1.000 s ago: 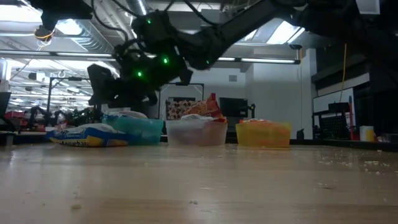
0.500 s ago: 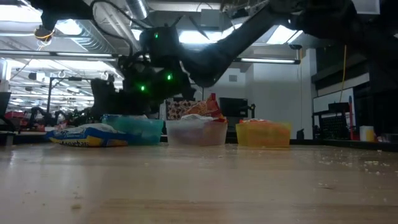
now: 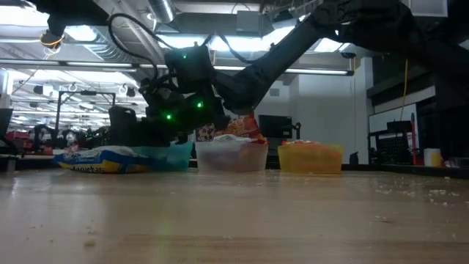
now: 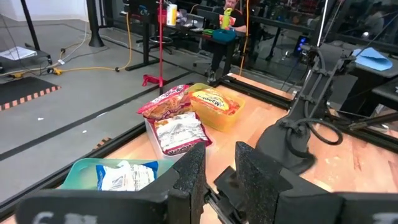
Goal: Sort Maruchan noodles
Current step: Put the blue noodle pack into the blue bin
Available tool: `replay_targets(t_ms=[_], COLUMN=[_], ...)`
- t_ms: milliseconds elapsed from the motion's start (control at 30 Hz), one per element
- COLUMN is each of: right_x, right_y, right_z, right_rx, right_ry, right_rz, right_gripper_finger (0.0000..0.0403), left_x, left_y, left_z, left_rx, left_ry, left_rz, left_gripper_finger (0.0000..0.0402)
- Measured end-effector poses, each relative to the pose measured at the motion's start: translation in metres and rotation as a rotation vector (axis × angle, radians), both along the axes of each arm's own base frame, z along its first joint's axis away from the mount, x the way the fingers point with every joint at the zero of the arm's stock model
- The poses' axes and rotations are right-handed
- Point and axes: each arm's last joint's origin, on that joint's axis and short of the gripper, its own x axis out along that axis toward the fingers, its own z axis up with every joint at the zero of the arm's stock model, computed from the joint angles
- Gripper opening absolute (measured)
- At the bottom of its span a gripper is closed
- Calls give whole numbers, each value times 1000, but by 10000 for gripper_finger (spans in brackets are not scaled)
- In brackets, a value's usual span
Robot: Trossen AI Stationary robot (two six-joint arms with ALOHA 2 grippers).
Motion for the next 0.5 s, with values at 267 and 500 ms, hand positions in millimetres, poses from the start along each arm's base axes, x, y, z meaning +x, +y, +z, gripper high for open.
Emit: replay_targets(t_ms=[267, 500], right_x=[1, 1], right_y=[-2, -3], right_z=[-20, -23], right_rx=[17, 56], right_ry=[-12, 16], right_rz=[9, -22], right_gripper_finger=[248, 231], left_x=[0, 0], left_y=[1, 1], left_z=[0, 0], left_rx=[7, 4], left_ry=[-2, -5], left_rz=[20, 22], left_gripper_finger=[82, 82])
